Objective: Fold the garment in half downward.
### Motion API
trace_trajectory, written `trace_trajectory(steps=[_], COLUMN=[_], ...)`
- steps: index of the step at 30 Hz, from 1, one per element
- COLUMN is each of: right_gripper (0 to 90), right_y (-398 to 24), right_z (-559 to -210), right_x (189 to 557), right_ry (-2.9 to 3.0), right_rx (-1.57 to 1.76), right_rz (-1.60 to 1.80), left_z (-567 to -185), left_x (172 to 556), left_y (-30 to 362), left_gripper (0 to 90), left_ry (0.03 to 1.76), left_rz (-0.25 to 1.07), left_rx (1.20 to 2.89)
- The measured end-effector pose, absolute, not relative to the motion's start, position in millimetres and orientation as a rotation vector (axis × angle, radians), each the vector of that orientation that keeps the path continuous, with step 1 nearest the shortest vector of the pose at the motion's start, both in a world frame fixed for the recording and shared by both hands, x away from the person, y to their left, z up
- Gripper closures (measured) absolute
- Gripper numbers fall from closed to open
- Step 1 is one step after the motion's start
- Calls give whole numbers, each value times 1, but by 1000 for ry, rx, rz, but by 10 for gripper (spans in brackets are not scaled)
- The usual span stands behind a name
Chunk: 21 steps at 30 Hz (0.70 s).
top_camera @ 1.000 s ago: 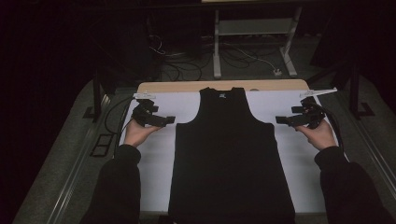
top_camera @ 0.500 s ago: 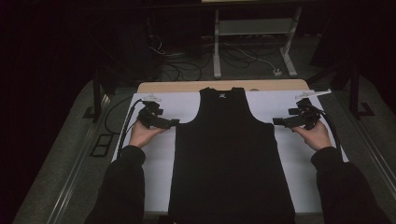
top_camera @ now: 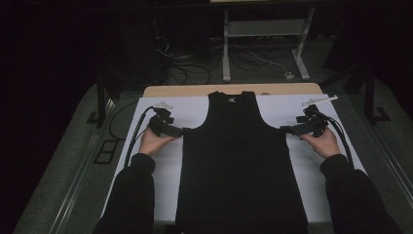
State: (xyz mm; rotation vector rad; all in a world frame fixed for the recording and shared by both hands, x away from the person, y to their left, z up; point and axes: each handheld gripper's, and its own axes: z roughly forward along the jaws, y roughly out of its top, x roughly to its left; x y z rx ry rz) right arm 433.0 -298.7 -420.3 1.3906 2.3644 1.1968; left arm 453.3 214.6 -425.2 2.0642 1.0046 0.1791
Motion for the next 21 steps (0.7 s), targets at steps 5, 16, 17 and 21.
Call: trace_trajectory(steps=[5,16,17,21], right_gripper=[0,41,49,87], right_y=[-298,-293,-292,-288], right_z=[-424,-433,-434,-436], right_x=[434,435,435,436], right_ry=[2374,2438,2441,2448], right_rx=[1394,1385,1378,1374], right_rz=[1199,1183,1180,1167], left_z=[-429,-438,-438,-439], left_x=[454,455,455,455], left_y=[211,208,208,209], left_gripper=[0,0,0,33], left_ry=[991,987,990,989], left_rz=[154,79,77,90], left_rx=[2079,2125,2129,2131])
